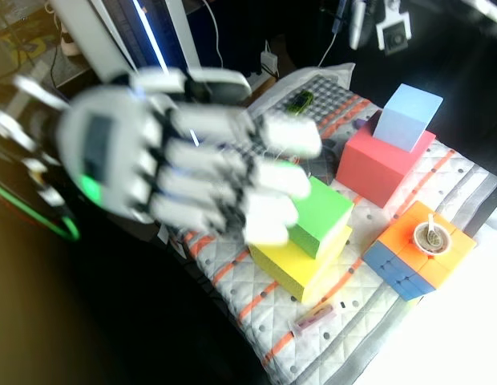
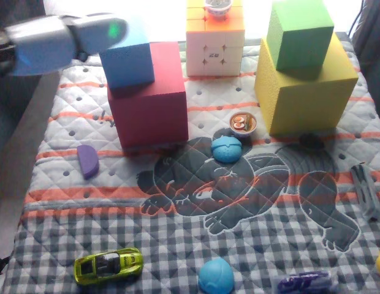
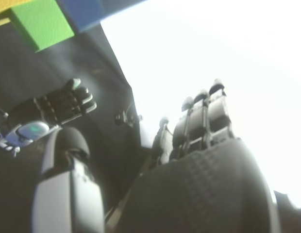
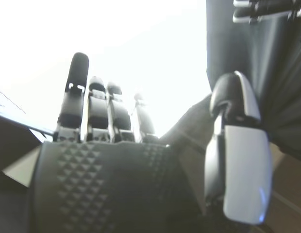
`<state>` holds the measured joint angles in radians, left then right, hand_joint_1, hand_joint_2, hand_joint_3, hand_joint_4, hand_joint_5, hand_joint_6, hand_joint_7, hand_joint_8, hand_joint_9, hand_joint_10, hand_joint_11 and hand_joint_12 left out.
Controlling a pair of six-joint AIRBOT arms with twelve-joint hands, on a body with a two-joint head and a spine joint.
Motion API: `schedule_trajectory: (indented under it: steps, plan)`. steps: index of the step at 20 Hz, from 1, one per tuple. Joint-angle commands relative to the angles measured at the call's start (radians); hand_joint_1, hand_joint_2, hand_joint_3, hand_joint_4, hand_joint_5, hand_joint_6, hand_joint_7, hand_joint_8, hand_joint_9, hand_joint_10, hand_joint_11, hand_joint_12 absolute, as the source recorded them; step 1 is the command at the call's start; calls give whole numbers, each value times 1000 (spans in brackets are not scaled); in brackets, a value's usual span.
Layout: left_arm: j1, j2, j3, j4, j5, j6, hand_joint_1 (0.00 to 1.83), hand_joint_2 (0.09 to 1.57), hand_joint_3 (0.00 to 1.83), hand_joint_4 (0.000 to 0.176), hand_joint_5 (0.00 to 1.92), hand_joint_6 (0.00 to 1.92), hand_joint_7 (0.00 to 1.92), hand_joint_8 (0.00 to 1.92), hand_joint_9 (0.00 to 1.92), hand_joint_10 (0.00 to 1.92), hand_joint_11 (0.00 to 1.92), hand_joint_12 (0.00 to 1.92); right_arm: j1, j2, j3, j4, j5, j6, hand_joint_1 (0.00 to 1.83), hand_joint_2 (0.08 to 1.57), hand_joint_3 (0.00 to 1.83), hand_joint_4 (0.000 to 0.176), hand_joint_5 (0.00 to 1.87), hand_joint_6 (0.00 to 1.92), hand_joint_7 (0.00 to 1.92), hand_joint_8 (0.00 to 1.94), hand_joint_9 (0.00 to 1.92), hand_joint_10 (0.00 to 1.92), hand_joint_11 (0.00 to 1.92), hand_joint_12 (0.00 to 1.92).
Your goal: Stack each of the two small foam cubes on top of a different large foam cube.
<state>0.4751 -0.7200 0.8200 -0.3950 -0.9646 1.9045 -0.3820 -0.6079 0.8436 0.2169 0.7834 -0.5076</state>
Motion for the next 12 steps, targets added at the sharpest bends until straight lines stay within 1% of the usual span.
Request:
schedule_trajectory:
  steps: [1,2,3,4,5,6,7,8,9,10,11,12]
  plan:
    - [9,20,-8,41,-198,-32,590,986,0,176,0,0,0,0,0,0,0,0,-7,11,0,-21,163,6,517,966,0,90,0,0,0,0,0,0,0,1126]
    - [33,34,-12,60,-235,-91,602,921,71,176,0,0,0,0,6,5,0,877,-32,19,9,-59,204,6,488,1024,2,55,0,0,0,0,0,0,0,870]
    - [48,45,-12,77,-264,-150,609,941,58,176,0,0,5,2,118,63,0,1426,-54,27,17,-82,250,6,462,1067,0,41,0,0,0,0,0,0,0,382]
    - [62,53,-12,91,-293,-199,581,956,21,176,0,0,0,0,23,12,0,1513,-76,34,20,-96,288,6,446,1055,0,31,0,0,0,0,0,0,0,335]
    - [78,63,-13,108,-328,-251,554,991,0,176,0,0,0,0,4,2,0,1344,-98,43,19,-114,331,6,448,1039,0,26,0,0,0,0,0,0,0,426]
    - [92,70,-13,121,-353,-292,591,1056,0,176,0,0,0,0,0,0,0,1142,-112,48,18,-129,363,6,446,1042,0,12,0,0,0,0,0,0,0,584]
    - [106,77,-13,133,-380,-325,592,1120,0,176,0,0,0,0,0,0,0,732,-124,51,16,-136,396,6,447,1057,2,14,0,0,0,0,9,3,0,714]
    - [122,82,-14,139,-404,-350,515,1198,0,176,0,0,0,0,0,0,0,424,-140,53,12,-138,425,6,503,1102,7,0,0,0,0,0,18,6,0,625]
    - [140,87,-17,144,-434,-366,516,1240,0,152,0,0,0,0,0,0,0,94,-156,55,5,-140,455,6,544,1123,5,0,0,0,0,0,27,9,0,530]
    - [152,91,-23,149,-456,-373,579,1238,0,165,0,0,0,0,0,0,0,18,-169,58,0,-144,482,6,635,1115,0,17,0,0,0,0,34,11,0,509]
    - [167,98,-31,156,-483,-375,679,1227,0,174,0,0,0,0,0,0,0,3,-190,60,-8,-149,521,6,674,1124,2,37,0,0,0,0,34,11,0,508]
    - [184,104,-41,161,-512,-375,774,1150,0,176,0,0,0,0,0,0,0,0,-210,62,-14,-148,553,6,776,1074,0,32,0,0,0,0,20,5,0,416]
